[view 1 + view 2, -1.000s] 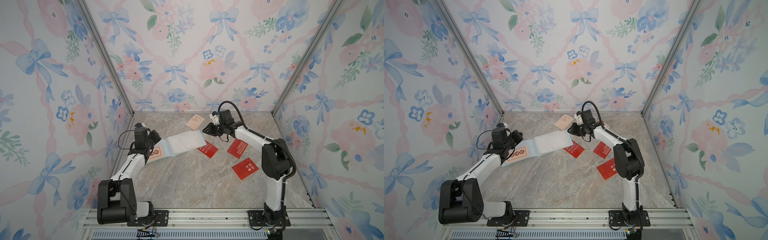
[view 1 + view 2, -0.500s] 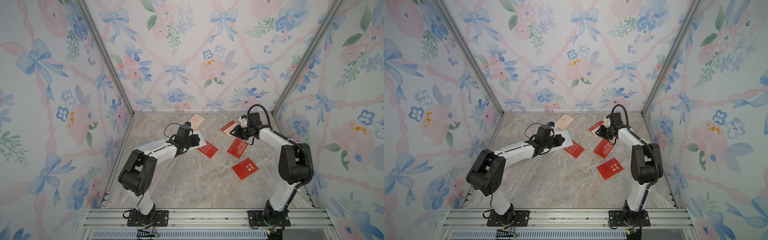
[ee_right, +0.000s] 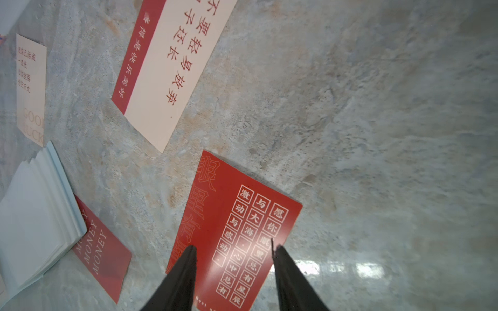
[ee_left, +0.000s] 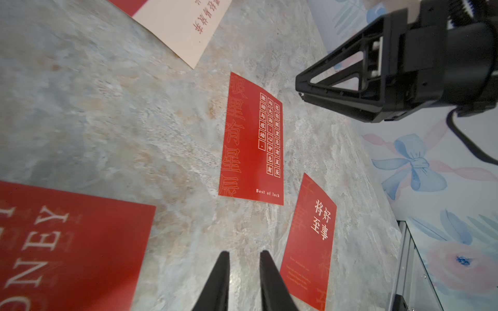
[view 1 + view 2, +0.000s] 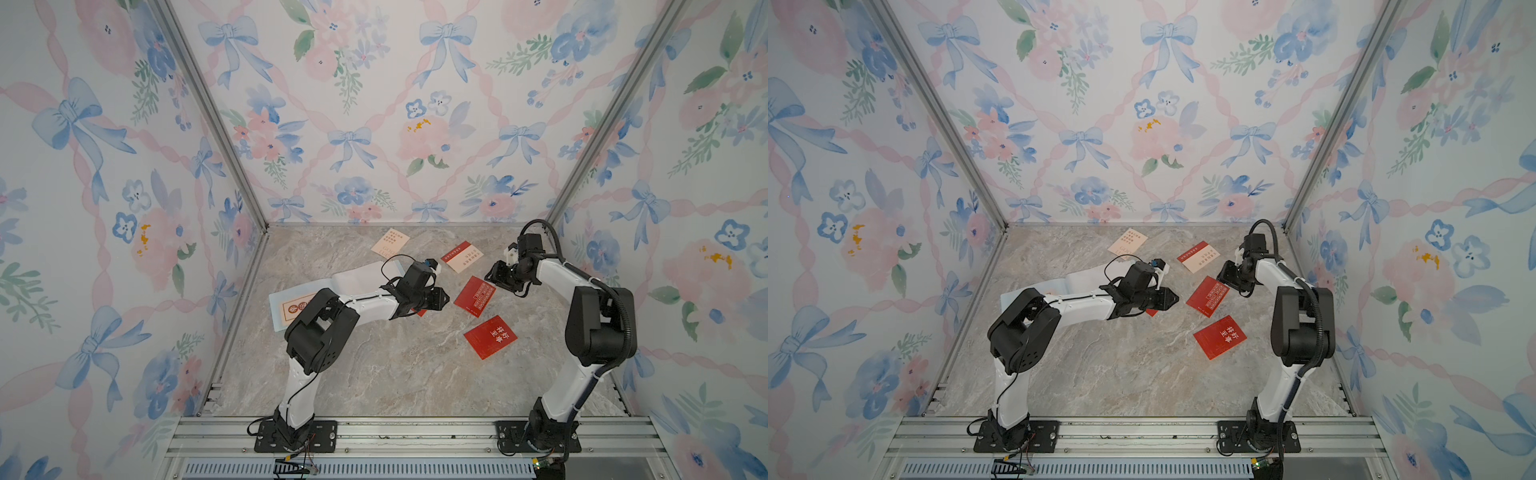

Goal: Place the photos into the photo albums
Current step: Move the photo to the center of the board.

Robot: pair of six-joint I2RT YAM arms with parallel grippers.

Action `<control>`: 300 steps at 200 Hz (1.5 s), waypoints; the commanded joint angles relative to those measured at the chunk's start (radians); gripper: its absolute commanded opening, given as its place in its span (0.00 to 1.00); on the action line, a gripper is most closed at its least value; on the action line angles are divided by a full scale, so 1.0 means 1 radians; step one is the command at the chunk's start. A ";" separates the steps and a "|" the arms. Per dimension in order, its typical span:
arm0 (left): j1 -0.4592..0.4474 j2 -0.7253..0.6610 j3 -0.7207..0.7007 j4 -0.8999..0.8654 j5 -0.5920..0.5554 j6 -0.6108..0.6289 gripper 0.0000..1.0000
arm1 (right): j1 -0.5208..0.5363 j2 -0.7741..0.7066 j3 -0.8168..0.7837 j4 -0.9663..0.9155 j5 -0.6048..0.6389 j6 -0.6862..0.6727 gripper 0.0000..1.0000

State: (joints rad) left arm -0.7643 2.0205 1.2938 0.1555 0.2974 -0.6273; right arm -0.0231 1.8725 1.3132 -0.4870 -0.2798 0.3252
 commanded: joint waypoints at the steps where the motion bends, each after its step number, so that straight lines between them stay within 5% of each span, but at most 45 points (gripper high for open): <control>1: 0.012 0.004 0.014 -0.007 0.003 0.006 0.26 | 0.019 0.048 0.033 -0.069 0.047 -0.030 0.50; 75: -0.023 0.073 0.060 0.004 0.074 -0.023 0.31 | -0.023 0.205 0.253 -0.166 0.035 -0.067 0.53; 139: -0.076 0.110 0.050 0.054 0.061 -0.098 0.30 | -0.032 0.370 0.437 -0.228 -0.093 -0.104 0.53; 196: 0.013 0.157 -0.049 0.234 0.100 -0.287 0.28 | 0.001 0.302 0.270 -0.142 -0.170 -0.074 0.54; 300: 0.104 0.036 -0.197 0.239 0.093 -0.264 0.28 | 0.144 0.084 -0.006 -0.159 -0.133 -0.064 0.54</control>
State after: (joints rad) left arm -0.6891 2.1197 1.1534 0.4046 0.4046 -0.8955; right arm 0.0612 1.9862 1.3418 -0.5961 -0.4114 0.2470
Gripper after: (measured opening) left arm 0.284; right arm 0.539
